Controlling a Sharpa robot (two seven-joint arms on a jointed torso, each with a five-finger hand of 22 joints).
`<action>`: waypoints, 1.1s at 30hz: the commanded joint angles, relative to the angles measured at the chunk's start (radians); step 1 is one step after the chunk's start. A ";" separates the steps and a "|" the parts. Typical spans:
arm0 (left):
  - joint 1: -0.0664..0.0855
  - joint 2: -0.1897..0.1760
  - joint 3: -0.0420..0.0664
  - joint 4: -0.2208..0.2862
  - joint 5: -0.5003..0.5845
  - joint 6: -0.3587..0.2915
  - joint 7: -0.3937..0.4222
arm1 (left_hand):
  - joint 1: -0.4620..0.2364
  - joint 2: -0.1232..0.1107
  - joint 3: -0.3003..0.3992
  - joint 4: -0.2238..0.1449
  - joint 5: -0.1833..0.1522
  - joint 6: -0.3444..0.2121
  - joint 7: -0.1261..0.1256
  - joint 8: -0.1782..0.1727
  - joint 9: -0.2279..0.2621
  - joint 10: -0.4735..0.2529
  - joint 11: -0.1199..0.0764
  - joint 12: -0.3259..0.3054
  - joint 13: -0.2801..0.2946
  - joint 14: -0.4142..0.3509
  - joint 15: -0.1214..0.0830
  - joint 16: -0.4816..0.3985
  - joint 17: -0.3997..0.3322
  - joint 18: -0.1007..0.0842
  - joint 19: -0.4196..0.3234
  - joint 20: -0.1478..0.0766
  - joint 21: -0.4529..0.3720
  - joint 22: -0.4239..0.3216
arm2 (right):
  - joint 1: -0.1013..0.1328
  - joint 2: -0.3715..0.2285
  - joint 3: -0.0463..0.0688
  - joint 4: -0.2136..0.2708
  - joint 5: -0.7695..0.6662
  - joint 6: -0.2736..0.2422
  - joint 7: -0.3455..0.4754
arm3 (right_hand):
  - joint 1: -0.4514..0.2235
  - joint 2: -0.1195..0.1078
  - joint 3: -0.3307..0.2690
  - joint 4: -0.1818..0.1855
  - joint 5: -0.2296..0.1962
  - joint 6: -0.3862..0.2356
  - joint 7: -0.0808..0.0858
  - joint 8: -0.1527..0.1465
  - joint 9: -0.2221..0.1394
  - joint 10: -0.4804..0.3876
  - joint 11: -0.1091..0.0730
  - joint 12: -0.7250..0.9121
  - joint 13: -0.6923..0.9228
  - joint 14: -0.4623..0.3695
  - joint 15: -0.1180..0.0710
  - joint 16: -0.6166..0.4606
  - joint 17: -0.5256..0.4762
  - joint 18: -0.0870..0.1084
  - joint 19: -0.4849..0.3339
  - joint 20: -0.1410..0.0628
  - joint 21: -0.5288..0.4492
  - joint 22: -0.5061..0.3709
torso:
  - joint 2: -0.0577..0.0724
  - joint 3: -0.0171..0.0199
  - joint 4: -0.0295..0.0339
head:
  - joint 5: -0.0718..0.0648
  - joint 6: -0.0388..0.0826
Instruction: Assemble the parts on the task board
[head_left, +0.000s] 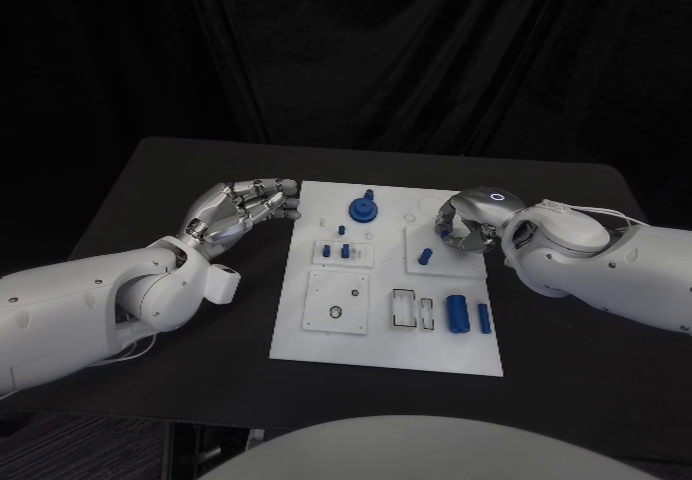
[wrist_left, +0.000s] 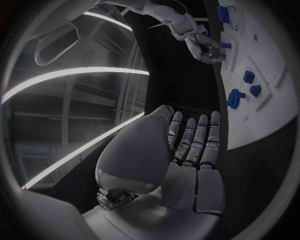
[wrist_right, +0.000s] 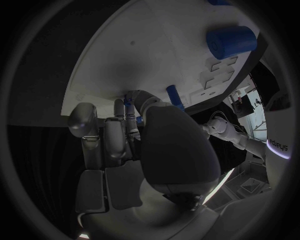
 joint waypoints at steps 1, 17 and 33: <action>-0.003 0.002 0.001 0.000 0.004 0.017 0.160 | 0.008 0.005 0.003 -0.006 0.007 -0.001 0.009 0.007 -0.002 0.000 0.005 0.004 -0.002 0.006 0.003 0.006 -0.001 -0.006 0.008 -0.001 -0.005 -0.001 | -0.004 -0.001 0.000 -0.005 0.009 -0.050 0.018 | 0.011 0.012 0.001 -0.009 -0.006 0.006 0.003 0.009 0.009 0.015 -0.002 -0.008 -0.006 0.007 -0.002 0.007 0.004 0.000 0.010 -0.001 0.008 0.120 | 0.000 0.0002 -0.0008 | 0.003 0.000; -0.007 0.002 0.001 -0.007 0.004 0.023 0.143 | 0.009 0.007 0.005 -0.008 0.007 -0.001 0.011 0.008 -0.003 0.001 0.008 0.006 -0.004 0.005 0.002 0.007 -0.001 -0.006 0.008 -0.002 -0.005 -0.001 | 0.019 -0.049 0.005 0.058 0.011 -0.104 0.030 | 0.020 0.013 0.000 -0.019 -0.005 0.014 -0.001 0.022 0.034 0.063 -0.010 -0.033 -0.033 0.015 -0.010 0.011 0.008 -0.006 0.026 -0.008 0.038 0.127 | 0.000 -0.0015 -0.0010 | 0.012 0.000; -0.008 0.012 0.001 -0.017 0.004 0.028 0.140 | 0.009 0.008 0.006 -0.009 0.007 -0.001 0.013 0.008 -0.004 0.000 0.009 0.007 -0.006 0.005 0.002 0.008 -0.002 -0.007 0.009 -0.002 -0.005 -0.001 | 0.099 -0.099 0.004 0.272 -0.005 -0.085 0.012 | 0.015 0.011 -0.001 -0.015 -0.010 0.007 -0.002 0.016 0.039 0.075 -0.010 -0.049 -0.045 0.020 -0.011 0.013 0.012 -0.008 0.030 -0.009 0.047 0.129 | 0.001 -0.0065 0.0023 | 0.025 0.000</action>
